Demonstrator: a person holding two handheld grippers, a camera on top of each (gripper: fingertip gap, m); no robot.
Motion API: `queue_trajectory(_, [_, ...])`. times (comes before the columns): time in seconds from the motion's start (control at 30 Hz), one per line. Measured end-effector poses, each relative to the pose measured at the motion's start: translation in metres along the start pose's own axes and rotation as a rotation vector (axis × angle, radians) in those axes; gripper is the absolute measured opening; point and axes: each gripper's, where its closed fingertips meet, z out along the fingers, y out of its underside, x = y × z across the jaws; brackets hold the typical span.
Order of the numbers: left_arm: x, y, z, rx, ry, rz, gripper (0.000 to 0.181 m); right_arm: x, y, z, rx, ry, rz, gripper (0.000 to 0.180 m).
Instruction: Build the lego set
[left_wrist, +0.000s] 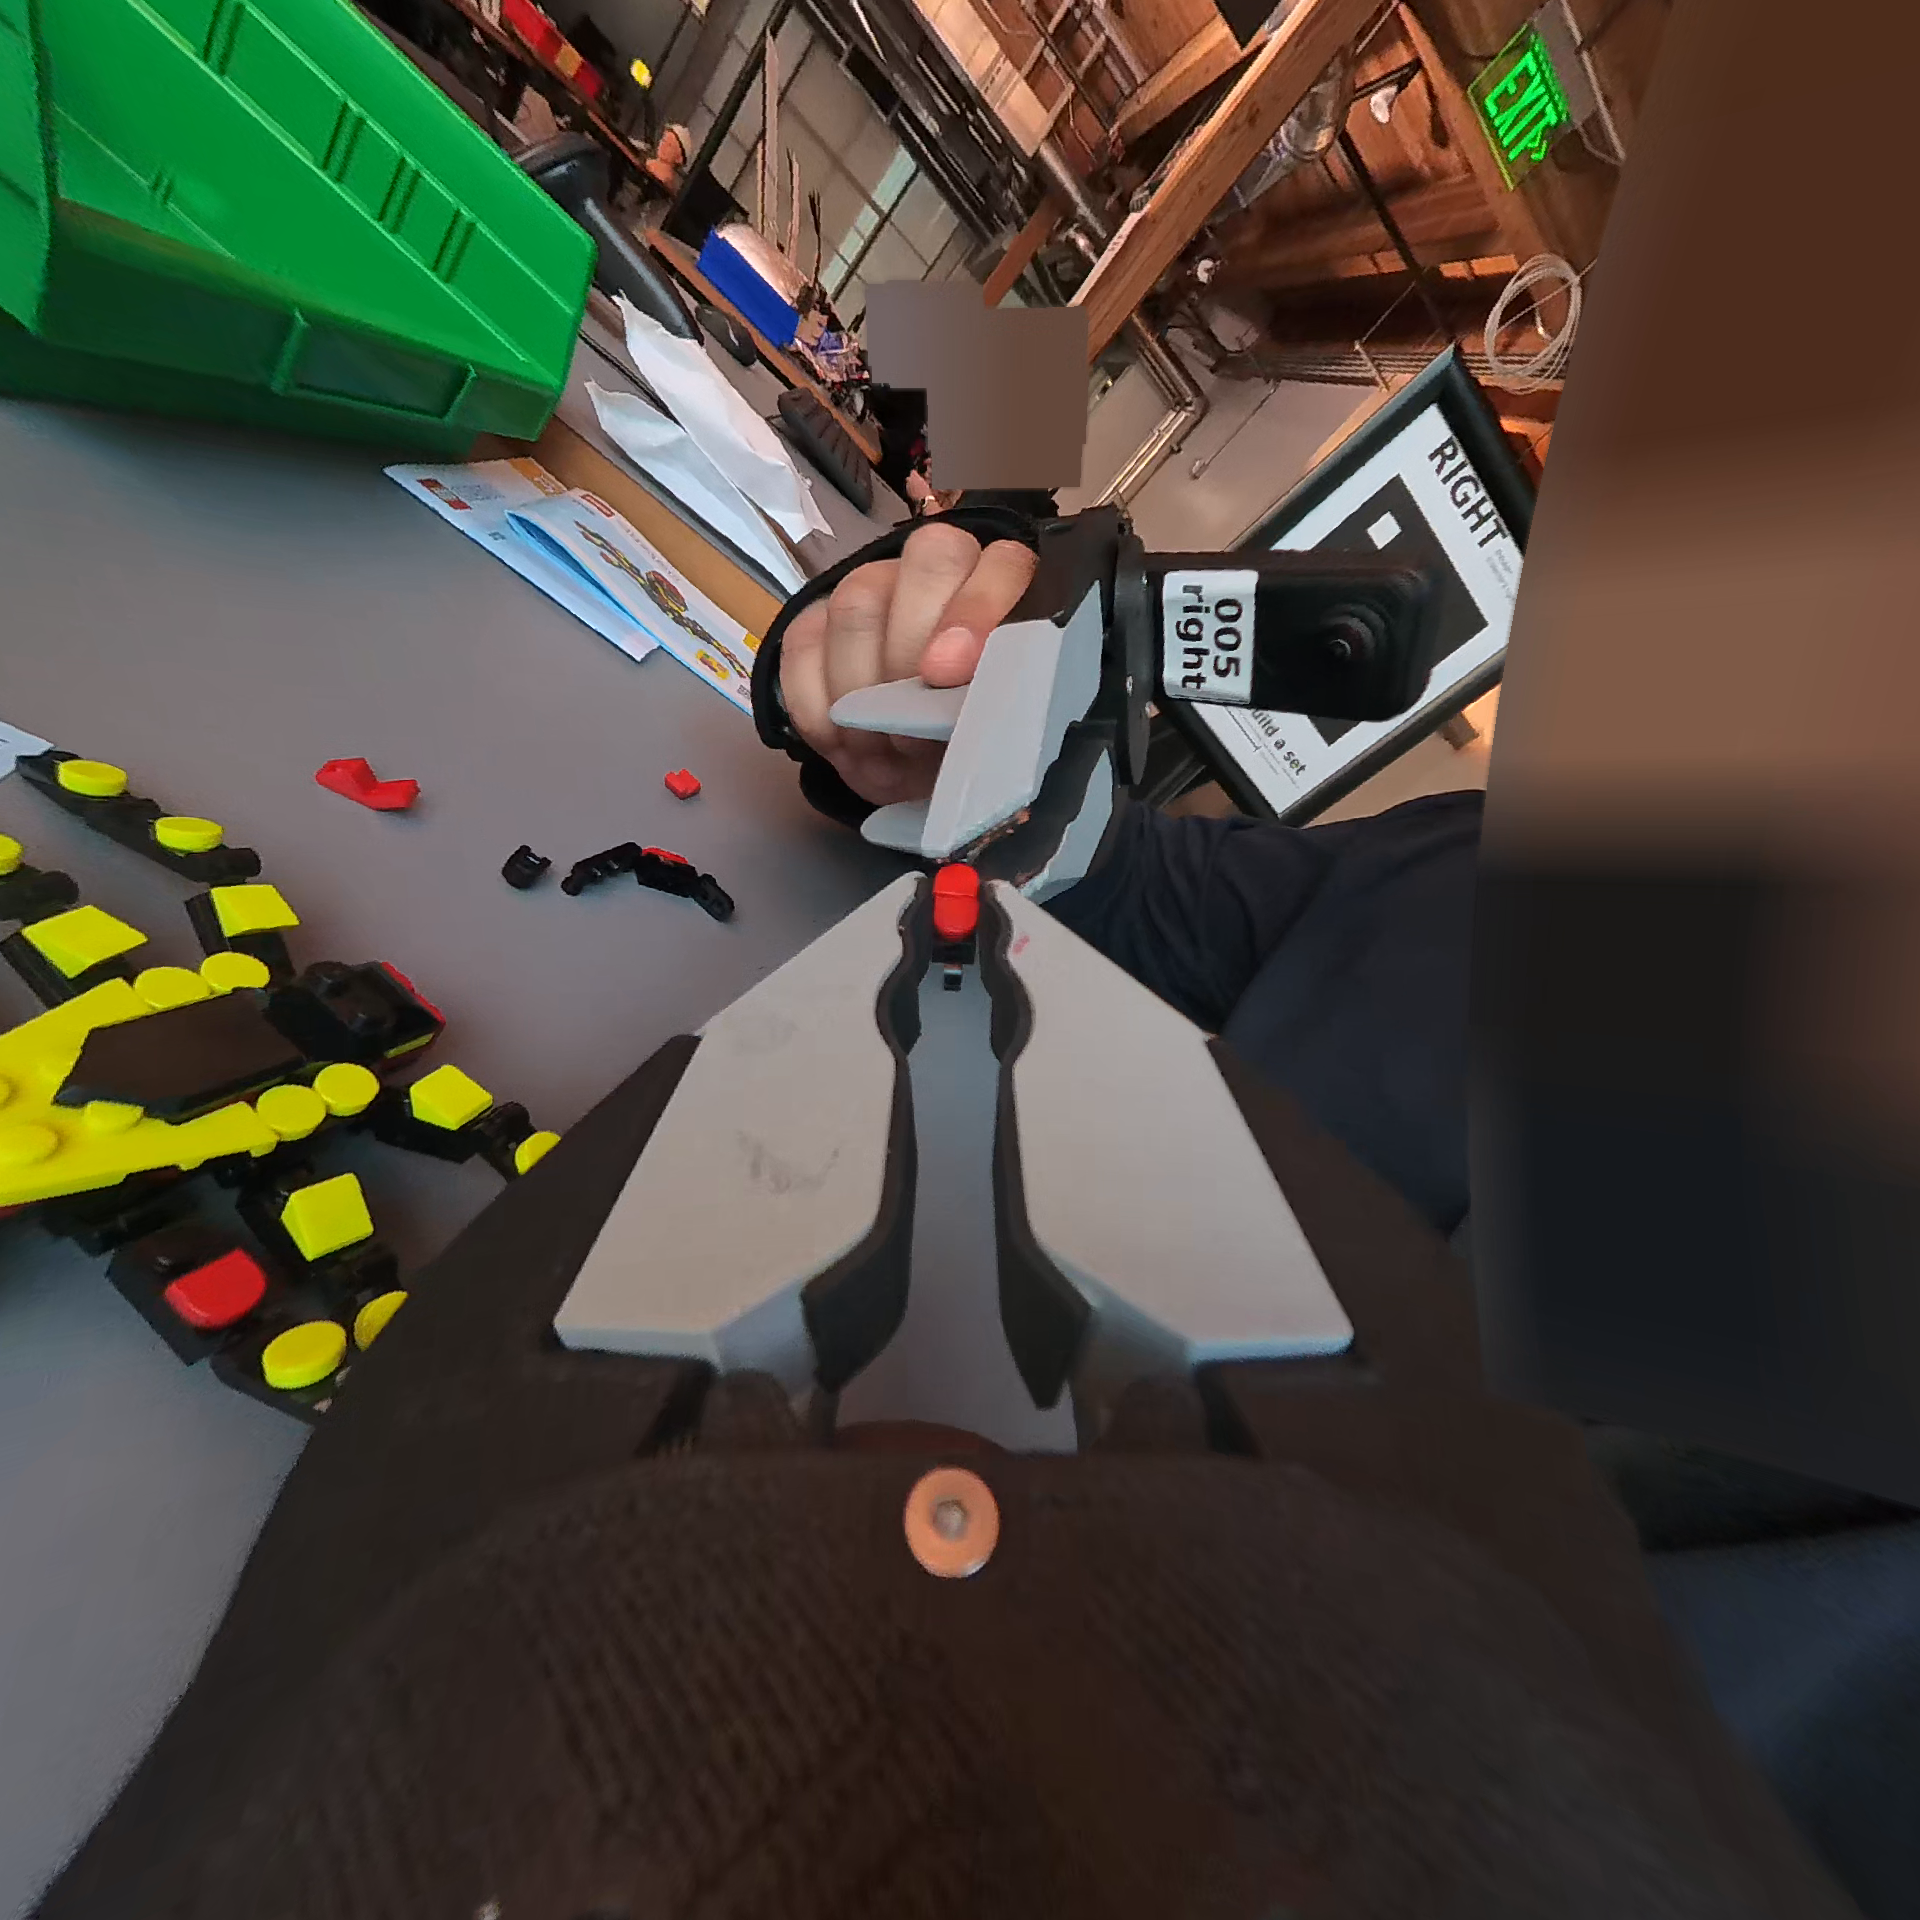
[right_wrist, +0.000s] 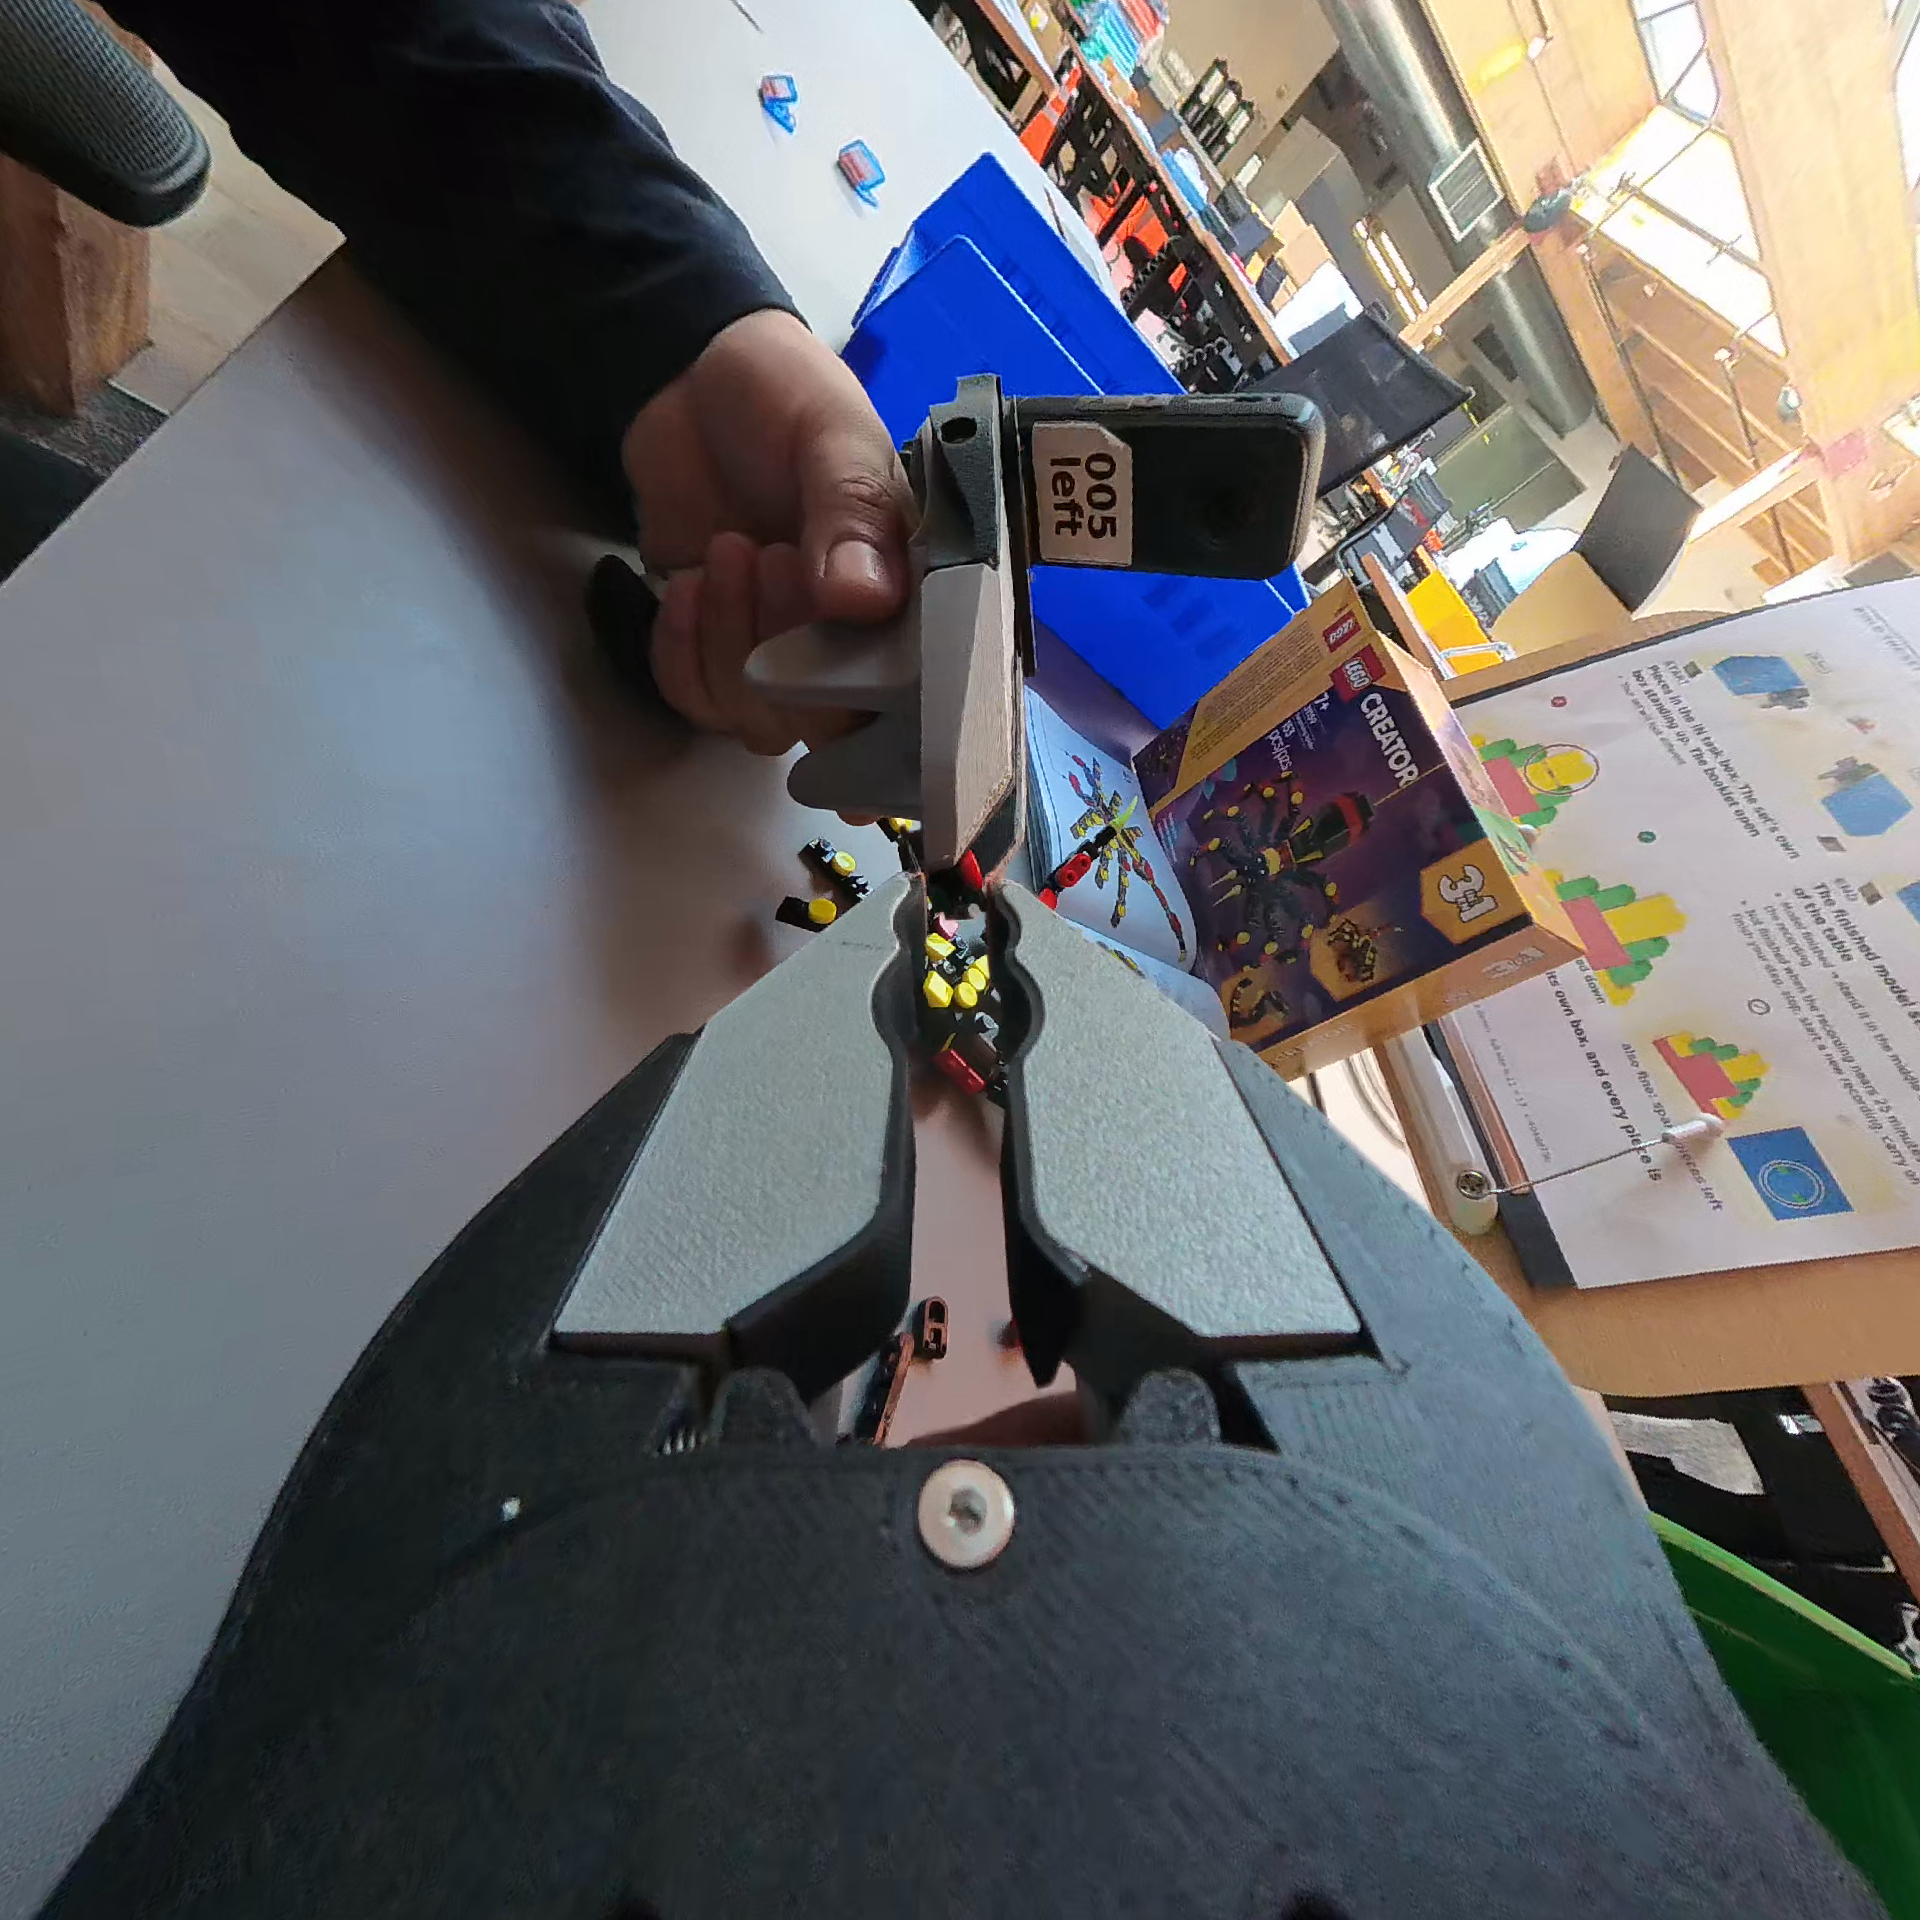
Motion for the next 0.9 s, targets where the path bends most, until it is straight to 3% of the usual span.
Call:
queue_trajectory(0.27, [-0.006,-0.003,-0.007,-0.003,-0.046,0.043,0.011,0.009,0.009,-0.002,-0.001,0.006,0.097,0.006])
queue_trajectory(0.67, [-0.009,-0.005,-0.009,0.003,-0.08,0.078,0.005,0.013,0.006,-0.001,0.046,-0.01,0.23,0.006])
queue_trajectory(0.9, [-0.008,-0.008,-0.015,0.019,-0.051,0.064,0.0,-0.006,0.0,-0.003,0.081,-0.123,0.197,0.0])
